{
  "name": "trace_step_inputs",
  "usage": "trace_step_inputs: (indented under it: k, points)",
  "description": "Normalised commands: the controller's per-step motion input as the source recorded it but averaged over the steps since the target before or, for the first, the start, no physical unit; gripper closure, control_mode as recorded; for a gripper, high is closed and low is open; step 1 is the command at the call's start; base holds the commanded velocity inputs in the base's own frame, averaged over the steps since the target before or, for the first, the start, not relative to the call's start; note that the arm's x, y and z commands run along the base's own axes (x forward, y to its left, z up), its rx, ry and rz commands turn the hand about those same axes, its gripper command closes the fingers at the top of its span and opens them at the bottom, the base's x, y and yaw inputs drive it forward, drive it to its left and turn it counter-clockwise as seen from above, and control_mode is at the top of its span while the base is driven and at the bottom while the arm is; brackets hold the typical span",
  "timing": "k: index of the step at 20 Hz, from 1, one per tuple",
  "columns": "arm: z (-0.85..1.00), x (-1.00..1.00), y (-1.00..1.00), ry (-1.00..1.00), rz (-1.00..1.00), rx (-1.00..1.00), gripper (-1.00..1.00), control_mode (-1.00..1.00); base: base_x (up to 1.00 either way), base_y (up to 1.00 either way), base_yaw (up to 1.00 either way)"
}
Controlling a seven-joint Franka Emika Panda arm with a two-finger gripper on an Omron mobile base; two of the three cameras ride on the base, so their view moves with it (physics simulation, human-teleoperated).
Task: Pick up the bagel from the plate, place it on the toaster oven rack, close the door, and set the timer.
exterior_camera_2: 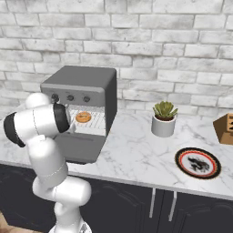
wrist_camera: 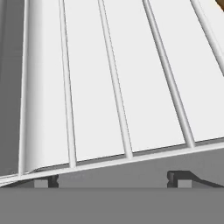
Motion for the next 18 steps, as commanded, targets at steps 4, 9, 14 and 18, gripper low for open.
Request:
trace_step_inputs:
  k: [4, 9, 14, 18]
  points:
    - [0.0, 0.05, 0.01, -0.13, 0.0, 0.0, -1.0, -1.0, 0.0, 0.0, 0.0]
    - [0.43, -0.5, 0.0, -0.13, 0.0, -0.01, -1.0, -1.0, 0.0, 0.0, 0.0]
    - [1.0, -0.7, 0.0, -0.01, 0.0, 0.0, -1.0, -1.0, 0.0, 0.0, 0.0]
    - [1.0, -0.69, 0.0, 0.0, 0.0, 0.0, -1.0, -1.0, 0.0, 0.0, 0.0]
